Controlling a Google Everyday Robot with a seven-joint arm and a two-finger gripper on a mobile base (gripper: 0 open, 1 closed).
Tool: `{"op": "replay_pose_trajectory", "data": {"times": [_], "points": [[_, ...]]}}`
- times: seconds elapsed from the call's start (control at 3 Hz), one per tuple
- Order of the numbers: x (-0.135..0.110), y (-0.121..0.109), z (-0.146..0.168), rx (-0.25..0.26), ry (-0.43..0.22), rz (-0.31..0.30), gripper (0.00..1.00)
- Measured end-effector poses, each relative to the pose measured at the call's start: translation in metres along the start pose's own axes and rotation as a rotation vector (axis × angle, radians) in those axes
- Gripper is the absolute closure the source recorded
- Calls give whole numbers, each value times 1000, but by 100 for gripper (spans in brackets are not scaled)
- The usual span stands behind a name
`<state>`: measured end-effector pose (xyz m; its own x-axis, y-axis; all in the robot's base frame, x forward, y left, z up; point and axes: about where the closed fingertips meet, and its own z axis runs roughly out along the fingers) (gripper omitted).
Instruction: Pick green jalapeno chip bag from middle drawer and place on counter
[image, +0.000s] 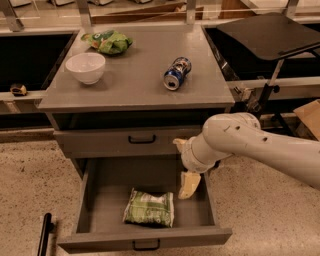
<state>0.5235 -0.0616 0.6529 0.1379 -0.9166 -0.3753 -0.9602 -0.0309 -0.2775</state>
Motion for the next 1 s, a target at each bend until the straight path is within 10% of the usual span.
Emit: {"op": "replay_pose_trajectory", "data": {"times": [1.0], "points": [[74,10,120,-64,-80,178,0]]}}
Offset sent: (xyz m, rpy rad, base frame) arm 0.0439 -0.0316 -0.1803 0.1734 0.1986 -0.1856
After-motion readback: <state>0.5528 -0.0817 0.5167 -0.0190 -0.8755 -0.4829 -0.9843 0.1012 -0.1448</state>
